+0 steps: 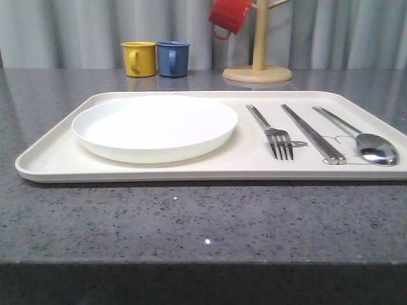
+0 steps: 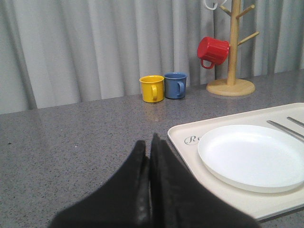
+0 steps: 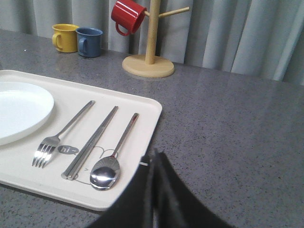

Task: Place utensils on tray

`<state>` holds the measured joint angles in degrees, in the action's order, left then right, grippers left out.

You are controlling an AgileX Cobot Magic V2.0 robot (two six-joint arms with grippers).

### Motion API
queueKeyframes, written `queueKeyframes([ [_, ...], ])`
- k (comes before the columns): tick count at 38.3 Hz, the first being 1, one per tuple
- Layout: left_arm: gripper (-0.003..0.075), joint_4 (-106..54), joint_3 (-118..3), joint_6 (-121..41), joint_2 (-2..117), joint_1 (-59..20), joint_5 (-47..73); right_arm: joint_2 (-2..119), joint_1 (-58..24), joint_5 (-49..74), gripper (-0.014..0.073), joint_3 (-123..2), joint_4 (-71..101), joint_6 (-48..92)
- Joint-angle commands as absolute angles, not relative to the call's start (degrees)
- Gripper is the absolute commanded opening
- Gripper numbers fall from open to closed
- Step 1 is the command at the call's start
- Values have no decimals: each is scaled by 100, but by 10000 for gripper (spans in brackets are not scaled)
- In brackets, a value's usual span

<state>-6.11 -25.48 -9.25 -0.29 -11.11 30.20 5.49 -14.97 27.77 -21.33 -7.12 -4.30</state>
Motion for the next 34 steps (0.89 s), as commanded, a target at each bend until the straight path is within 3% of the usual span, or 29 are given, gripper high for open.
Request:
queueKeyframes([
  [1,-18,-678,-2689,-859,37,-1099,2532,611,-1482,2304,-70,-2270,-821,-384],
  [9,-18,-482,-2361,-859,-178,-980,2256,611,-1482,2304,-70,-2270,-821,-384],
  [17,-18,-482,-1110,-859,-165,-299,1530,619,-1482,2304,-70,-2270,-821,-384],
  [25,-18,-482,50,-859,-165,-240,265,619,-1482,2304,-70,-2270,-821,-384],
  [34,-18,-495,39,-859,-165,-240,434,619,-1482,2303,-70,-2270,-821,-384],
])
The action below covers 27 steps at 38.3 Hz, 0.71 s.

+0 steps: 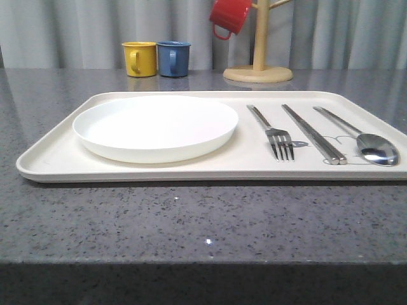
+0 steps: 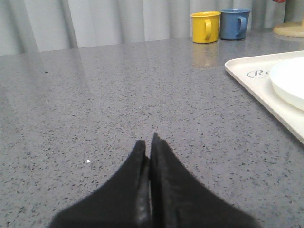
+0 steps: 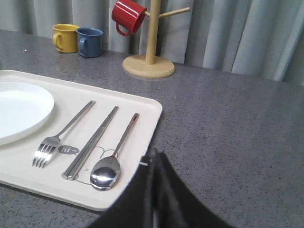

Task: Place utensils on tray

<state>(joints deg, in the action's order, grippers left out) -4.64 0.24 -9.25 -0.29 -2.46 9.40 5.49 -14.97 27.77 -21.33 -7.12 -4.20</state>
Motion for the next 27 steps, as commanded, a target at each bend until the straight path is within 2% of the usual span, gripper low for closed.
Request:
queueKeyframes([
  [1,-18,-495,39,-859,-165,-240,434,619,-1482,2303,-70,-2270,-821,-384],
  [27,-18,-495,39,-859,-165,-240,434,619,-1482,2224,-70,-2218,-864,-384],
])
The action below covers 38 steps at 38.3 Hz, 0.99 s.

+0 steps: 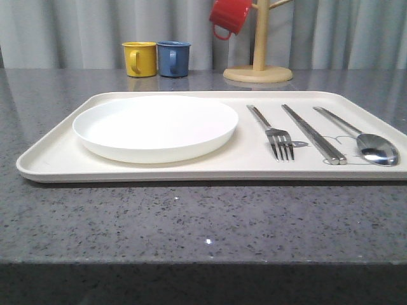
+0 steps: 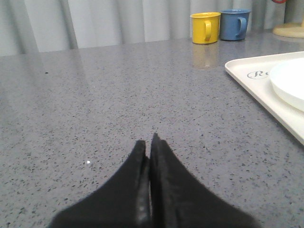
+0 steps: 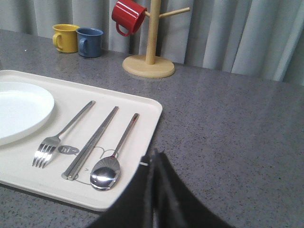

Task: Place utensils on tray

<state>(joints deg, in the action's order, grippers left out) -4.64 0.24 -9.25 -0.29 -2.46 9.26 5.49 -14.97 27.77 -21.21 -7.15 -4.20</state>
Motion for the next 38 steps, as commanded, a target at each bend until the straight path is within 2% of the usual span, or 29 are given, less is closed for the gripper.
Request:
queueKeyframes([
  [1,-18,-495,39,-859,-165,-240,434,603,-1459,2100,-70,-2139,-936,-384],
  [7,-18,-495,39,-859,-165,-240,434,485,-405,952,-70,-994,-600,-384],
  [13,-18,-495,39,-859,-165,-240,434,-160,304,870,-70,-90,-346,-290],
  [38,-18,-495,39,-859,-156,-240,434,-153,344,858,-70,148,-297,-290],
])
